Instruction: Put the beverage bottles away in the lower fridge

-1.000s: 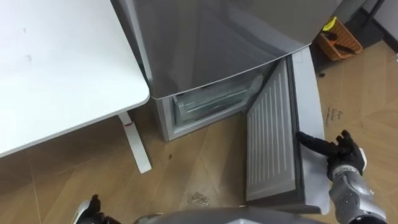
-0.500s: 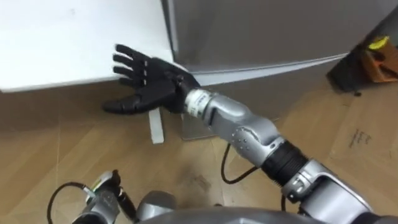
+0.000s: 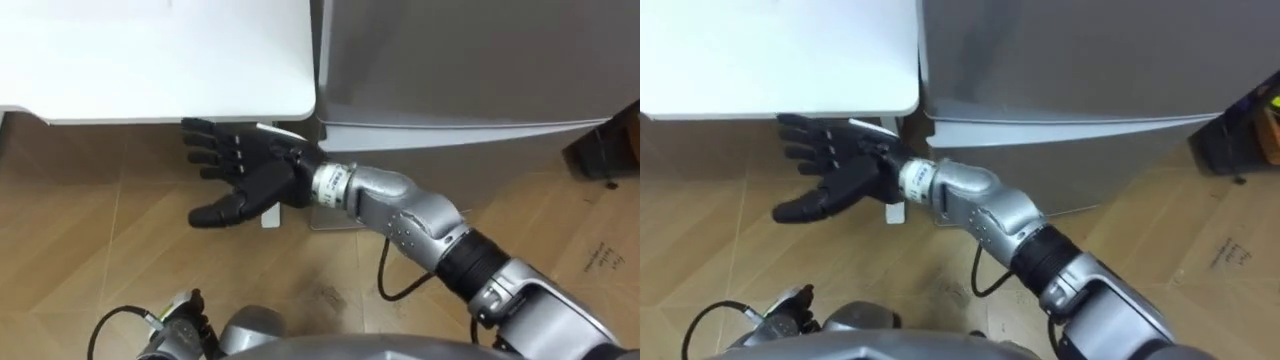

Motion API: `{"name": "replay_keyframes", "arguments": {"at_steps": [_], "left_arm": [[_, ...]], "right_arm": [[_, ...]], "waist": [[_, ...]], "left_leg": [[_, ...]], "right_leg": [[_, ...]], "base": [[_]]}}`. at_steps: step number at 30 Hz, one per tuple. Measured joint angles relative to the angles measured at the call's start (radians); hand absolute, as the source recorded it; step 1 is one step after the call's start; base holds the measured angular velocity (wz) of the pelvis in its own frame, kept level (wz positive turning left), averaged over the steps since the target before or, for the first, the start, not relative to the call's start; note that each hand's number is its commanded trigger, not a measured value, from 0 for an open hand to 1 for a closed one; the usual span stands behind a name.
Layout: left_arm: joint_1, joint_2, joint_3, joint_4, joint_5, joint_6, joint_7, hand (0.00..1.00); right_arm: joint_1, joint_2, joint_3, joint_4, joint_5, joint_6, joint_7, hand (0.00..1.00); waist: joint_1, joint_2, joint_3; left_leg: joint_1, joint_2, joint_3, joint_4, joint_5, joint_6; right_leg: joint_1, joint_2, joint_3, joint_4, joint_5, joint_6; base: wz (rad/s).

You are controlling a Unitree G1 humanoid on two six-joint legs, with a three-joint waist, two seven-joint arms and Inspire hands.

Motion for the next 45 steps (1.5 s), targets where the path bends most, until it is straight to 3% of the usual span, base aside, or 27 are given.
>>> {"name": "replay_keyframes", "arguments": {"at_steps": [3, 6, 8, 11, 15, 18, 20, 23, 24, 28, 30, 31, 32, 35, 45], "left_arm": [[0.008, 0.005, 0.008, -0.001, 0.0, -0.007, -0.001, 0.0], [0.022, 0.005, 0.039, 0.0, -0.014, -0.021, -0.001, 0.0], [0.032, 0.002, 0.076, 0.0, -0.018, -0.034, 0.001, 0.0], [0.064, 0.006, 0.116, -0.006, -0.018, -0.041, 0.003, 0.0], [0.096, 0.002, 0.141, -0.008, -0.015, -0.063, 0.004, 0.0], [0.114, 0.001, 0.207, -0.007, -0.015, -0.093, 0.002, 0.0], [0.115, 0.002, 0.244, -0.005, -0.014, -0.1, -0.003, 0.0], [0.115, 0.005, 0.275, 0.036, -0.015, -0.111, -0.005, 0.0], [0.117, 0.008, 0.278, 0.035, -0.015, -0.113, -0.004, 0.0], [0.133, 0.024, 0.292, 0.032, -0.012, -0.114, 0.0, 0.0], [0.139, 0.029, 0.294, 0.033, -0.012, -0.109, 0.001, 0.0], [0.145, 0.031, 0.305, 0.032, -0.012, -0.107, 0.001, 0.0], [0.158, 0.029, 0.311, 0.029, -0.011, -0.108, 0.0, 0.0], [0.16, 0.027, 0.322, 0.025, -0.003, -0.109, 0.0, 0.0], [0.178, 0.016, 0.355, 0.031, 0.005, -0.092, -0.006, 0.0]], "right_arm": [[0.07, -0.048, -0.012, 0.029, -0.051, -0.004, -0.003, 0.0], [0.126, -0.063, -0.058, 0.142, -0.177, -0.004, -0.026, 0.0], [0.204, -0.106, -0.117, 0.175, -0.244, -0.007, -0.049, 0.0], [0.265, -0.118, -0.211, 0.304, -0.307, -0.025, -0.076, 0.0], [0.313, -0.134, -0.341, 0.478, -0.393, -0.051, -0.124, 0.0], [0.356, -0.152, -0.464, 0.605, -0.471, -0.072, -0.166, 0.0], [0.385, -0.171, -0.522, 0.671, -0.503, -0.074, -0.198, 0.0], [0.387, -0.162, -0.605, 0.722, -0.485, -0.115, -0.223, 0.0], [0.387, -0.157, -0.615, 0.728, -0.484, -0.119, -0.23, 0.0], [0.391, -0.138, -0.636, 0.756, -0.479, -0.118, -0.255, 0.0], [0.399, -0.133, -0.642, 0.769, -0.474, -0.118, -0.265, 0.0], [0.397, -0.127, -0.656, 0.786, -0.474, -0.117, -0.275, 0.0], [0.399, -0.128, -0.669, 0.796, -0.475, -0.117, -0.287, 0.0], [0.405, -0.128, -0.698, 0.827, -0.476, -0.114, -0.313, 0.0], [0.404, -0.128, -0.712, 0.855, -0.479, -0.109, -0.318, 0.0]], "waist": [[-0.003, -0.003, -0.002], [-0.029, 0.001, -0.0021], [-0.04, 0.006, -0.005], [-0.077, 0.01, -0.0145], [-0.125, 0.016, -0.0166], [-0.148, 0.017, -0.0161], [-0.162, 0.016, -0.0165], [-0.184, 0.023, -0.0103], [-0.192, 0.021, -0.0125], [-0.216, 0.022, -0.0169], [-0.217, 0.023, -0.017], [-0.216, 0.022, -0.0141], [-0.218, 0.022, -0.0139], [-0.225, 0.02, -0.0114], [-0.216, 0.022, -0.0094]], "left_leg": [[0.004, -0.003, -0.001, -0.007, 0.0, 0.0], [0.015, -0.007, -0.003, -0.005, -0.002, 0.003], [0.019, -0.013, -0.006, -0.006, -0.006, 0.009], [0.024, -0.019, -0.006, -0.002, -0.01, 0.016], [0.033, -0.036, -0.007, 0.007, -0.019, 0.031], [0.035, -0.061, -0.009, 0.025, -0.038, 0.054], [0.041, -0.097, -0.009, 0.047, -0.063, 0.084], [0.056, -0.124, -0.035, 0.071, -0.077, 0.116], [0.057, -0.127, -0.042, 0.079, -0.081, 0.122], [0.074, -0.154, -0.118, 0.097, -0.09, 0.151], [0.075, -0.157, -0.155, 0.108, -0.088, 0.155], [0.072, -0.159, -0.188, 0.114, -0.088, 0.156], [0.065, -0.162, -0.204, 0.113, -0.088, 0.155], [0.054, -0.171, -0.218, 0.103, -0.089, 0.155], [0.074, -0.17, -0.218, 0.075, -0.089, 0.154]], "right_leg": [[0.004, -0.002, 0.0, 0.0, -0.003, 0.004], [0.023, -0.007, -0.002, 0.0, -0.008, 0.012], [0.03, -0.012, -0.001, 0.0, -0.011, 0.018], [0.038, -0.022, -0.005, 0.005, -0.016, 0.026], [0.05, -0.044, -0.001, 0.031, -0.034, 0.047], [0.045, -0.086, -0.003, 0.098, -0.071, 0.071], [0.023, -0.141, 0.008, 0.211, -0.115, 0.097], [-0.025, -0.197, 0.075, 0.38, -0.114, 0.1], [-0.025, -0.201, 0.089, 0.395, -0.11, 0.1], [0.007, -0.188, 0.175, 0.367, -0.094, 0.1], [0.058, -0.148, 0.214, 0.258, -0.094, 0.101], [0.082, -0.112, 0.238, 0.179, -0.087, 0.1], [0.116, -0.1, 0.242, 0.118, -0.07, 0.105], [0.152, -0.095, 0.246, 0.031, -0.052, 0.132], [0.173, -0.089, 0.275, -0.002, -0.052, 0.132]], "base": [[0.07], [0.16], [0.07], [0.09], [0.16], [0.21], [0.25], [0.31], [0.58], [0.52], [0.33], [0.14], [0.1], [0.17], [-0.03]]}}
